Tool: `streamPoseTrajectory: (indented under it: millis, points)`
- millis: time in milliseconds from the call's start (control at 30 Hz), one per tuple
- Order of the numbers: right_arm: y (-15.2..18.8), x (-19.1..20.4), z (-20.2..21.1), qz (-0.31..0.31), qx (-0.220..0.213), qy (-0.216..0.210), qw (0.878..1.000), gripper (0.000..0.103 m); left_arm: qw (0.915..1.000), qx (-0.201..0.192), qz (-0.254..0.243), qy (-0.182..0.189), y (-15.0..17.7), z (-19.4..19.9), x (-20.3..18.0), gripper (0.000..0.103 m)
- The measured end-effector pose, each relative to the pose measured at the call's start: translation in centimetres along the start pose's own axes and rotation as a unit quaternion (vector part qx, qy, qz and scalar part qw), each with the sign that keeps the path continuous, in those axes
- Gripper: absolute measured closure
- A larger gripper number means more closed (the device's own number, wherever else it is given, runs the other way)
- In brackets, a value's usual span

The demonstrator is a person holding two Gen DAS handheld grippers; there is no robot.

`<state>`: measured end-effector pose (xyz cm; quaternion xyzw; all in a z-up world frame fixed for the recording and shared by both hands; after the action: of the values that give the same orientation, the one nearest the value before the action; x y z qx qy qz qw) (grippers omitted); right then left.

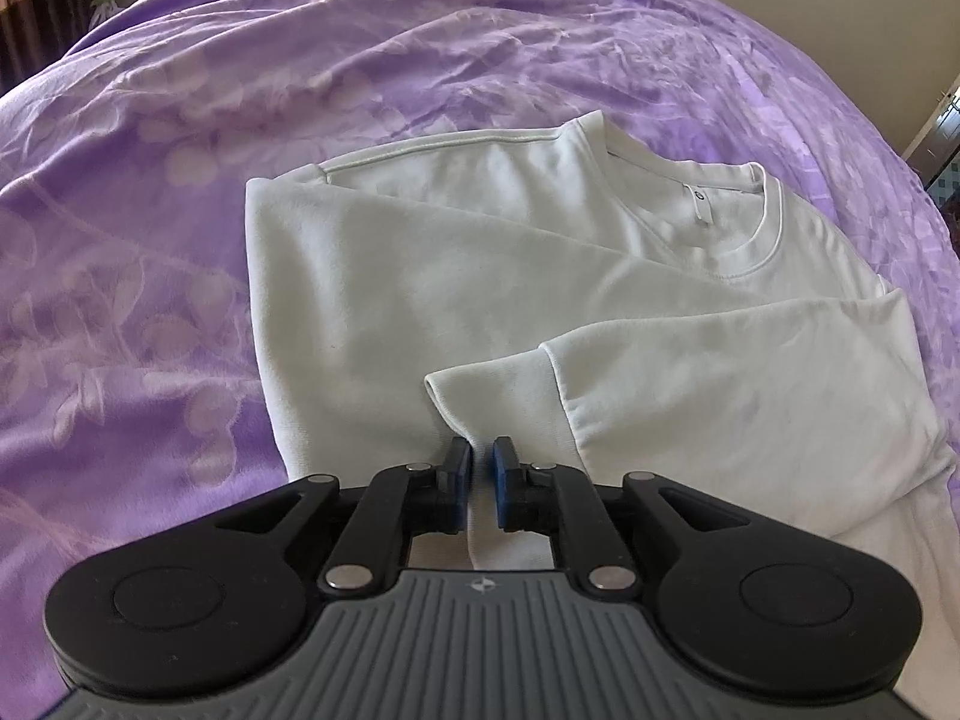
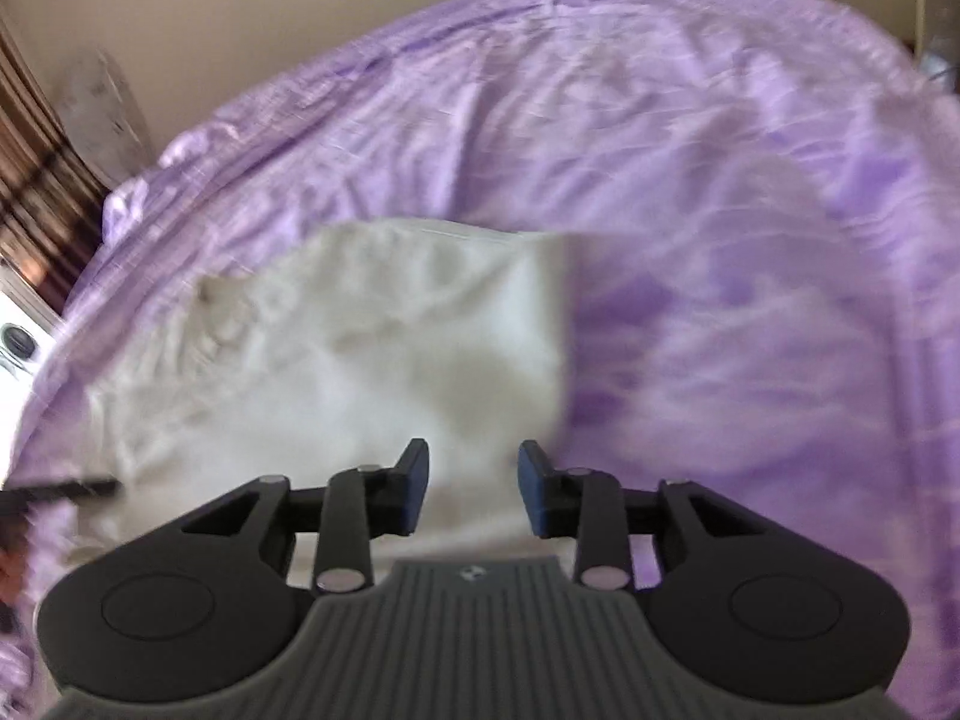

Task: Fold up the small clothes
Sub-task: 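Fold the hem up toward the collar and open both grippers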

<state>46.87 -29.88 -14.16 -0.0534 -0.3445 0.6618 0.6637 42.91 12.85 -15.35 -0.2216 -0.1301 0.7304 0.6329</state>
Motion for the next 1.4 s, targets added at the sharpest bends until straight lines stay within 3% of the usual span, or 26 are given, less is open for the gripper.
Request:
streamPoseTrajectory:
  millis: [33,167,233,267,333,467,633,800,900,967,1000,1067,1267,1400]
  points:
    - [0.0,0.6,-0.9,0.0,0.005,-0.008,1.0,0.075,1.0,0.0,-0.001,0.001,0.0,0.0,0.0,0.088]
    - [0.6,-0.4,-5.4,-0.001,0.06,0.074,0.995,0.083,1.0,0.001,-0.002,0.009,0.0,-0.1,0.3,0.088]
    - [0.8,-2.0,-6.4,0.008,0.063,0.135,0.989,0.078,0.9999,0.0,-0.002,0.011,0.0,-0.2,0.4,0.088]
    - [0.9,-2.8,-6.6,0.005,0.061,0.143,0.988,0.078,0.9999,-0.002,-0.001,0.013,-0.1,-0.2,0.4,0.088]
    - [0.9,-3.8,-6.3,-0.031,0.055,0.118,0.991,0.078,0.9999,-0.002,-0.003,0.014,-0.2,-0.2,0.4,0.088]
    - [-0.1,-3.2,-4.7,-0.007,0.031,0.133,0.991,0.083,0.9998,-0.006,-0.008,0.015,-0.2,-0.1,0.3,0.087]
    - [-1.3,-3.7,-3.0,-0.025,0.017,0.101,0.994,0.084,0.9998,-0.01,-0.004,0.018,0.0,0.1,0.4,0.083]
    - [0.1,-3.8,-2.4,-0.038,0.038,0.076,0.996,0.078,0.9996,-0.013,-0.021,0.012,0.3,0.3,0.2,0.079]
    - [1.3,-4.3,-2.8,-0.057,0.053,0.061,0.995,0.068,0.9996,-0.013,-0.023,0.005,0.3,0.1,0.1,0.079]
    - [2.2,-4.4,-3.4,-0.044,0.059,0.072,0.995,0.08,0.9997,-0.012,-0.02,0.0,0.3,-0.2,0.2,0.079]
    - [2.5,-4.4,-3.7,-0.028,0.062,0.08,0.994,0.102,0.9999,-0.007,-0.015,-0.001,0.4,-0.3,0.3,0.079]
    - [3.1,-4.5,-3.9,-0.005,0.058,0.093,0.994,0.103,0.9999,-0.004,-0.013,-0.004,0.3,-0.5,0.4,0.08]
    - [3.7,-6.0,-3.2,-0.04,0.046,0.077,0.995,0.103,0.9996,0.001,-0.025,-0.016,0.3,-0.1,0.4,0.08]
    - [3.2,-6.0,-2.0,-0.053,0.038,0.087,0.994,0.1,0.9965,0.005,-0.052,-0.065,0.5,2.3,1.3,0.079]
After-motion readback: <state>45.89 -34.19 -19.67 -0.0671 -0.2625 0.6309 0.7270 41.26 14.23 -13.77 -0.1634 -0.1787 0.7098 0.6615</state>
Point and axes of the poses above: each gripper's, at about its wrist camera, not at the fingertips, and z roughly against the way its jaws point, x to its left, y to its underside, the point moved 5 cm from there along -z, roughly the way its jaws point, and after that the axes turned 1 degree about -y, right-handed, at the moved point
